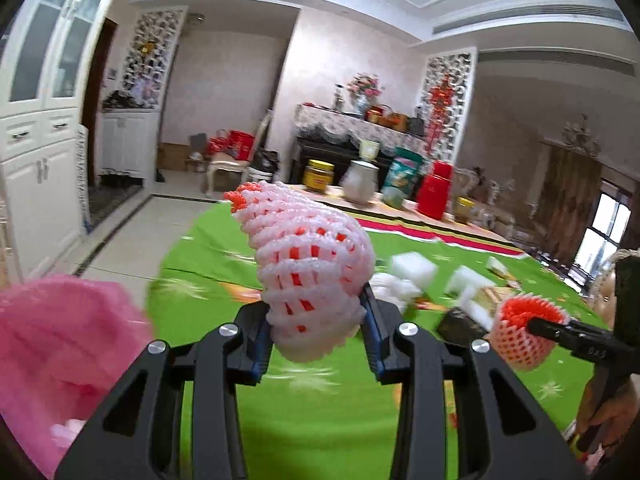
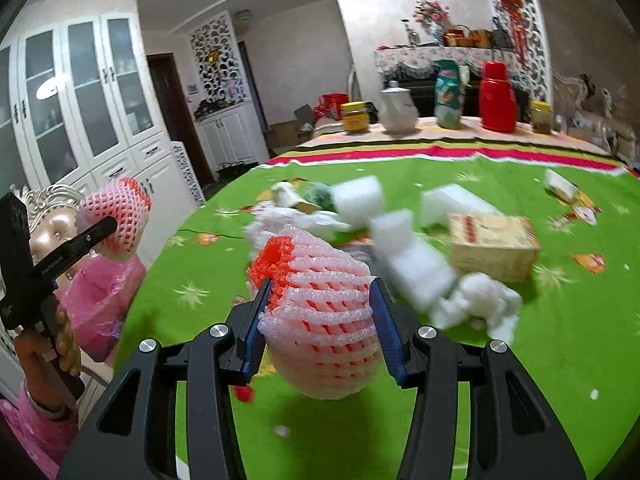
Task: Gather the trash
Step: 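Carry both pink foam nets to the pink bin and release them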
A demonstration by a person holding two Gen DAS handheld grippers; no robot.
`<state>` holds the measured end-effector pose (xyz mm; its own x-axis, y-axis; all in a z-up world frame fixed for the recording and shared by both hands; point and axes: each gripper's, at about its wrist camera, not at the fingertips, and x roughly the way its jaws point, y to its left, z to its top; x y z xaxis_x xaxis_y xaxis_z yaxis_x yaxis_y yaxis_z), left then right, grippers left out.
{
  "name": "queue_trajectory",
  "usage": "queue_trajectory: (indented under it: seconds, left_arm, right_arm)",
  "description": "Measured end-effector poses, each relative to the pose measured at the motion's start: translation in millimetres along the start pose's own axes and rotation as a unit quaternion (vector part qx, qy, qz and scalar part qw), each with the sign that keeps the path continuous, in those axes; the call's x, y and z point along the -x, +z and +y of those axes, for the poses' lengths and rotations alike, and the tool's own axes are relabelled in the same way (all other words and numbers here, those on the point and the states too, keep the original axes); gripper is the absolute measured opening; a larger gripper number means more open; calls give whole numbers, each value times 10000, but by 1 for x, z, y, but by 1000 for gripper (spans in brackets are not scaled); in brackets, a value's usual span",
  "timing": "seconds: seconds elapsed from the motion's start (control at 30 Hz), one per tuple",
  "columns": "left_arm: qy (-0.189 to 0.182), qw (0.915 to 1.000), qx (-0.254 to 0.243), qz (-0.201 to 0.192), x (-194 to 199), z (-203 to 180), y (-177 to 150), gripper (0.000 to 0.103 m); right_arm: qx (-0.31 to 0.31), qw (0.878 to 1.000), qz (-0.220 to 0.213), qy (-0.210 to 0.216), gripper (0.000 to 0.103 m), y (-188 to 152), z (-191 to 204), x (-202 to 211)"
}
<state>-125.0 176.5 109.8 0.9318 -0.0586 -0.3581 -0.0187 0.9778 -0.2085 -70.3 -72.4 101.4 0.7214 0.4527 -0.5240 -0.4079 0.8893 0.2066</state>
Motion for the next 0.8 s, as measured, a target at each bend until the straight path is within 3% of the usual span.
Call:
queue_trajectory:
  seconds: [0.43, 0.8]
  left_arm:
    - [645, 9964, 512, -204, 66, 102, 0, 37]
    - [1262, 9885, 776, 298, 96, 162, -10, 38]
  right_arm:
    - [771, 9935, 2, 844, 47, 31, 118, -41]
    - [1152, 9703, 175, 2121, 48, 42, 210, -84]
